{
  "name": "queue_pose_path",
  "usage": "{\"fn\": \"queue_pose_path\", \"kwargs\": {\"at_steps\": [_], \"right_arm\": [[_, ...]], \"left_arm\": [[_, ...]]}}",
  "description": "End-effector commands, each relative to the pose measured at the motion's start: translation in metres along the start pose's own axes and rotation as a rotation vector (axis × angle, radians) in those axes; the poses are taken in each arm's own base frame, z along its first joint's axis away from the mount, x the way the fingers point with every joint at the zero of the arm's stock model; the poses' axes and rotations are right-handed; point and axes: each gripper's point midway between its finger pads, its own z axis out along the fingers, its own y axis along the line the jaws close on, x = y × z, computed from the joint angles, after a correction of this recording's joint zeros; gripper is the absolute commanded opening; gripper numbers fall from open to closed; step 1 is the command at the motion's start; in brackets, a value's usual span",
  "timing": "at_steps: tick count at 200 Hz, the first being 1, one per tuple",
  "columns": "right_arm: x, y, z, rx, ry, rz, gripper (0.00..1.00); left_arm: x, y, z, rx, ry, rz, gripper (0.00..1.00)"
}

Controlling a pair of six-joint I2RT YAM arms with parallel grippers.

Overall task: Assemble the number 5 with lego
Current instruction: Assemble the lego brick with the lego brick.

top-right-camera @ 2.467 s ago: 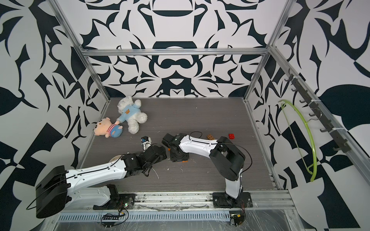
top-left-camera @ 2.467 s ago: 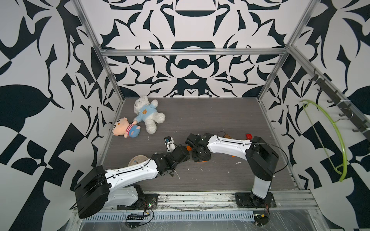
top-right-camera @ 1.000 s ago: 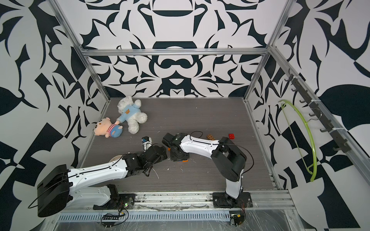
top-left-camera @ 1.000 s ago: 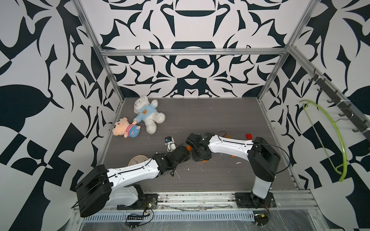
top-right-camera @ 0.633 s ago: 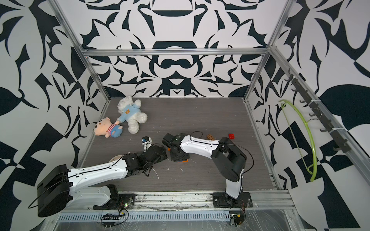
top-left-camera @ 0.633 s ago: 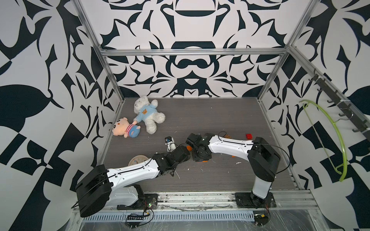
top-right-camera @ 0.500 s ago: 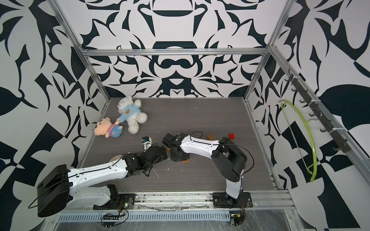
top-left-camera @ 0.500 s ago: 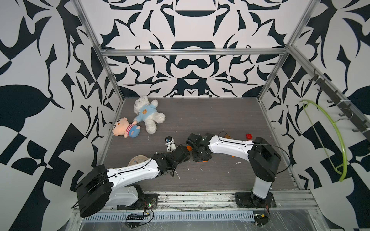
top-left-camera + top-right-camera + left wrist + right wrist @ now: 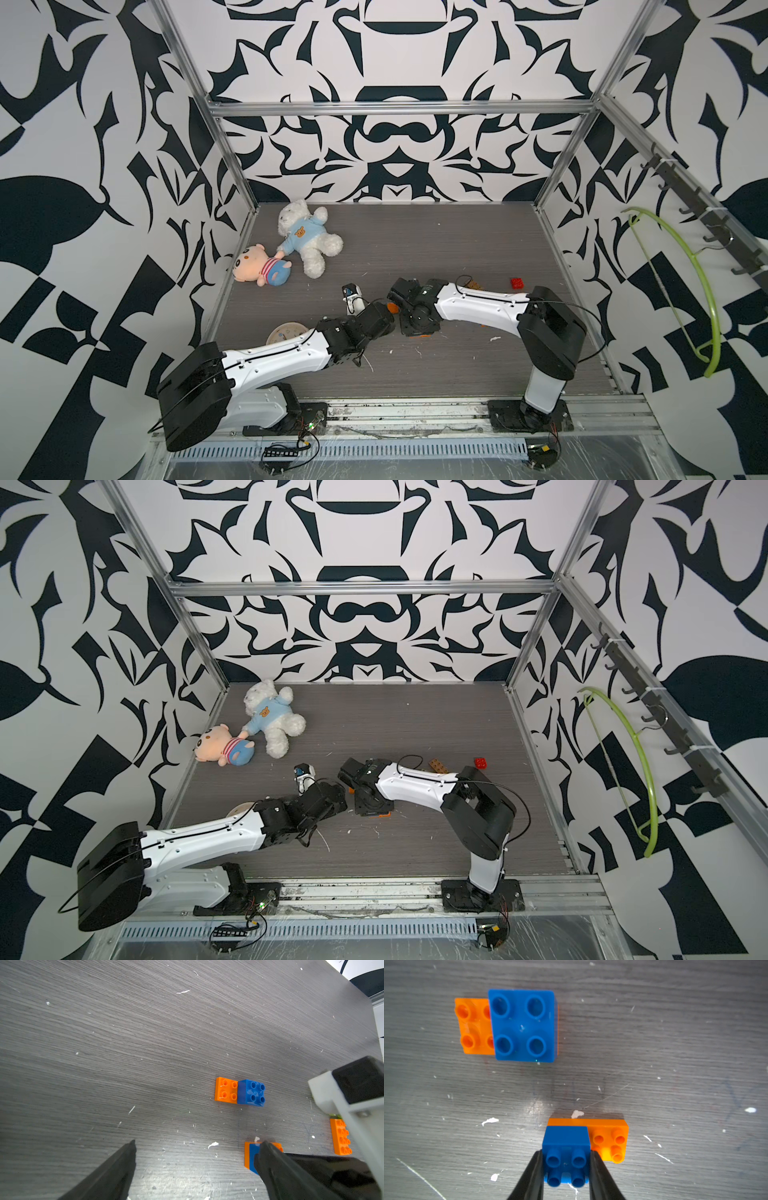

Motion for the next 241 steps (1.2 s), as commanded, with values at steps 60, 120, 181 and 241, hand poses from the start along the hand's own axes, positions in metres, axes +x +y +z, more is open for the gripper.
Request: {"fn": "queue_pose_path", "kwargs": {"at_steps": [60, 120, 181, 241], "right_arm": [[0.009, -0.009, 0.004, 0.053, 0.041, -0.019, 0.26], [0.001, -0.002, -0.008, 0.022, 0.012, -0.026, 0.38], [-0.006, 0.002, -0.026, -0.012, -0.034, -0.026, 0.52], [-0.027, -0.052, -0.067, 0.009, -0.197, 0.112, 0.63]], "left_arm": [[-0.007, -0.004, -0.003, -0.011, -0.015, 0.003, 0.99], [-0.009, -0.006, -0.004, -0.007, -0.020, 0.008, 0.99], [-0.011, -0.005, -0.007, -0.003, -0.028, 0.004, 0.99], [-0.014, -0.018, -0.009, 0.044, -0.028, 0.013, 0.99]]}}
